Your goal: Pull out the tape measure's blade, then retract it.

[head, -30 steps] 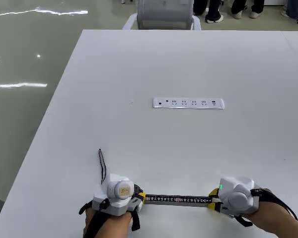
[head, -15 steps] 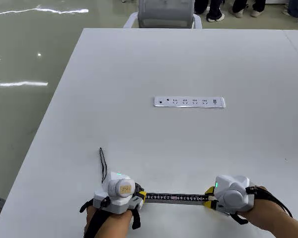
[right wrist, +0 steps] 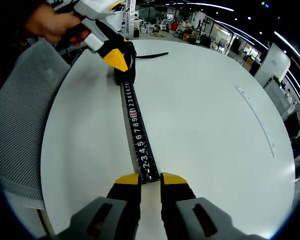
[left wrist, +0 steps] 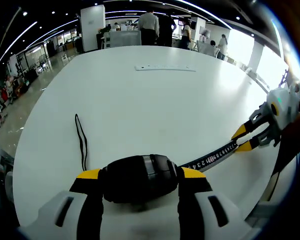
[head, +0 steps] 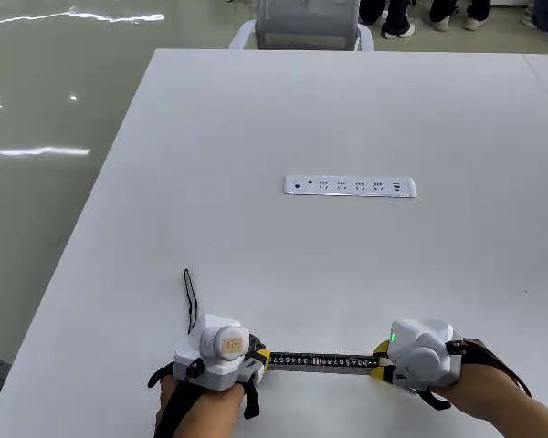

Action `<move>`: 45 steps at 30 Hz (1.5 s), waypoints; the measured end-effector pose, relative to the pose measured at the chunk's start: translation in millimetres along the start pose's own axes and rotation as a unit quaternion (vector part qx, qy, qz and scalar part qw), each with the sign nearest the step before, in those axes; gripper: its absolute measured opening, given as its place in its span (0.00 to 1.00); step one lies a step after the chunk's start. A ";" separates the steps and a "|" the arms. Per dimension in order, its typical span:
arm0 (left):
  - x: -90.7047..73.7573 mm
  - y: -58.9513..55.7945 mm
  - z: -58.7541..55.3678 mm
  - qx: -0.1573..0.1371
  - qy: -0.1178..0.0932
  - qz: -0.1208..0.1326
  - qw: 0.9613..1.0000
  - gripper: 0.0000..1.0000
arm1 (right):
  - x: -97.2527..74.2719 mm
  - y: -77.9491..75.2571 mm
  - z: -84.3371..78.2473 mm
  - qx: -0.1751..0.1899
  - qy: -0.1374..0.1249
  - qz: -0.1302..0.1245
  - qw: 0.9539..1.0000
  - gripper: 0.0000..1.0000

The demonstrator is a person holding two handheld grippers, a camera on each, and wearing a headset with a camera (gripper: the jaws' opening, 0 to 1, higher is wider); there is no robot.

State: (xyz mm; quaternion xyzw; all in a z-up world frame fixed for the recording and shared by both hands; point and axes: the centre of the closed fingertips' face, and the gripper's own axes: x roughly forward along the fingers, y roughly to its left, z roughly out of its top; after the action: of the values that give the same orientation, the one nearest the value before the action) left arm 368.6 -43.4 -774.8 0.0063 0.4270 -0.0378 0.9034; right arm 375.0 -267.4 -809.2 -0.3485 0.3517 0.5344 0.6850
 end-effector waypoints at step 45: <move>1.4 1.1 0.6 0.000 0.002 -0.003 1.000 0.57 | 16.4 7.3 25.9 -0.001 -0.004 0.010 1.000 0.13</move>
State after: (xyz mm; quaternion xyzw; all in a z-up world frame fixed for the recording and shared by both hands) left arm 370.0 -42.4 -775.5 0.0054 0.4285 -0.0407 0.9026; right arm 373.6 -235.9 -810.8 -0.3435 0.3522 0.5427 0.6807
